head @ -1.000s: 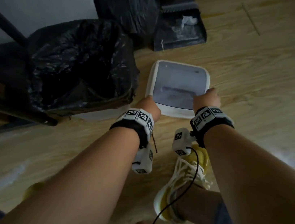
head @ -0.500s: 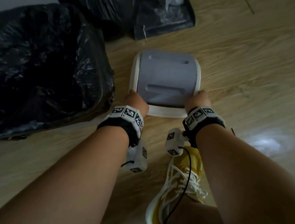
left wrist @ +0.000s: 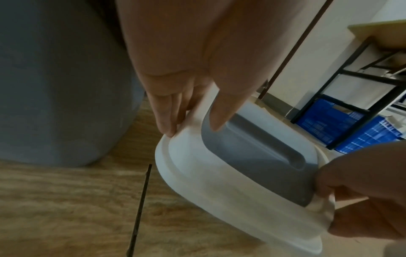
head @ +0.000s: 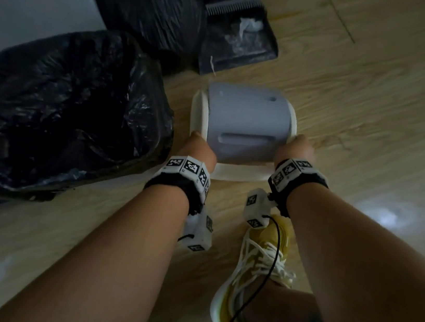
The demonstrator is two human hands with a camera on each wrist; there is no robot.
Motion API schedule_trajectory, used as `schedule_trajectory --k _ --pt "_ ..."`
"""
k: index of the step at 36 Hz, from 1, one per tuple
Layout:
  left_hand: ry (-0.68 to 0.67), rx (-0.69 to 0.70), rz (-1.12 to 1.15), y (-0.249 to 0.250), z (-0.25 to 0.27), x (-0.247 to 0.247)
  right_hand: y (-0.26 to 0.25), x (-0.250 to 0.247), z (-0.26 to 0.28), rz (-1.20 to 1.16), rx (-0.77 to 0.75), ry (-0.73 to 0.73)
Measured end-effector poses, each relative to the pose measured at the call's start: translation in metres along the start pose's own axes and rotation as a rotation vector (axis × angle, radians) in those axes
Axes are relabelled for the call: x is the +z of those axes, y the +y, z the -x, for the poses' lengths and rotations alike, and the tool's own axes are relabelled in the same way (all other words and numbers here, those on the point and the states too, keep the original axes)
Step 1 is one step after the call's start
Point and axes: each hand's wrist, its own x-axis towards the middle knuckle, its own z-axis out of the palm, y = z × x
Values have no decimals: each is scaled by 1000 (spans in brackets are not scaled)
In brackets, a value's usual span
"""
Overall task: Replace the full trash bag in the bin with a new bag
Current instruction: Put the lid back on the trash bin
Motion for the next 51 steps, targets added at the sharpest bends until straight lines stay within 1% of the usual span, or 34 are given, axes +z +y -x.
schedule_trajectory --k 4,8,11,14,17,21,25,31,36,40,43,51 --pt "71 57 -17 10 18 -18 -2 -22 11 -76 -42 42" --pt "162 64 -10 21 37 -40 -4 -47 29 -118 -97 76" --pt "241 126 17 25 54 -56 -6 -65 42 -152 -133 119" --pt "331 185 -4 28 72 -73 -10 -83 60 -209 -166 155" --pt "420 230 -9 27 89 -91 -20 -96 77 -240 -220 181" --pt "509 242 -20 11 107 -118 -39 -104 103 -282 -306 184" --pt "557 212 -11 -17 116 -146 -61 -99 131 -277 -408 167" --pt "617 118 6 -72 126 -182 -97 -71 174 -314 -549 71" --pt "633 24 49 -118 129 -199 -123 -45 200 -231 -676 8" --pt "635 -62 91 -149 128 -206 -136 -22 214 -127 -774 0" --pt "620 -113 127 -167 125 -207 -141 -9 221 -80 -815 -2" --pt "567 -161 124 -181 119 -192 -147 12 220 -6 -857 17"
